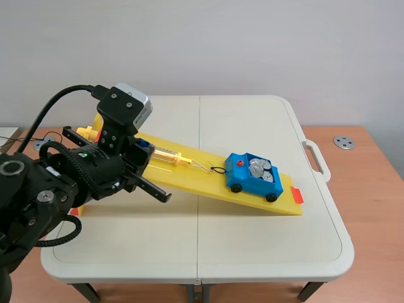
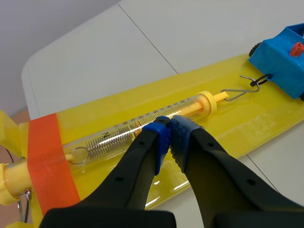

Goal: Place the four metal weights on the blue cart on the ramp.

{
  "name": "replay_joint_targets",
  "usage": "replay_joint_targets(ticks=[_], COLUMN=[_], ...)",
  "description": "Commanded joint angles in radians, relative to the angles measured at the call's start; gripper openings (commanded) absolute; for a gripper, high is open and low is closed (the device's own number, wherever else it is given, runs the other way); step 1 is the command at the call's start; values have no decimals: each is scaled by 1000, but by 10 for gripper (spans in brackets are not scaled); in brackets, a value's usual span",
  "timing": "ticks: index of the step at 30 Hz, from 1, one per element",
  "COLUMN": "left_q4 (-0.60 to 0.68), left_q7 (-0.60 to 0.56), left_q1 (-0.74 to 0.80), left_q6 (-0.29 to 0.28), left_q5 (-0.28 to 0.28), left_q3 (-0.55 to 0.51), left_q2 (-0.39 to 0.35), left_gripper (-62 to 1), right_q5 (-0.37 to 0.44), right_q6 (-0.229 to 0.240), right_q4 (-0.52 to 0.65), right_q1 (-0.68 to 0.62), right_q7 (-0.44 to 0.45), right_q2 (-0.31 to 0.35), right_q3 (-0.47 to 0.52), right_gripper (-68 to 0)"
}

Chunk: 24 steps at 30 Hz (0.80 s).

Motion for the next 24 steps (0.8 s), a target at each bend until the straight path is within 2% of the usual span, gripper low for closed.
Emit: replay_joint_targets(ticks=[1,24], left_q4=[96,96], left_q7=[-127,-123], left_q1=[-34,-34], left_q6=[43,43], left_q5=[-18,-19], left_q3=[-12,-12], left_q2=[8,8], left_gripper=[-580,-580], right_q5=[67,66], right_q6=[27,26], right_q4=[103,103], right_q1=[1,6], right_q7=[124,134], right_q2=[41,42], right_q3=[38,38], right_gripper=[-669,-669])
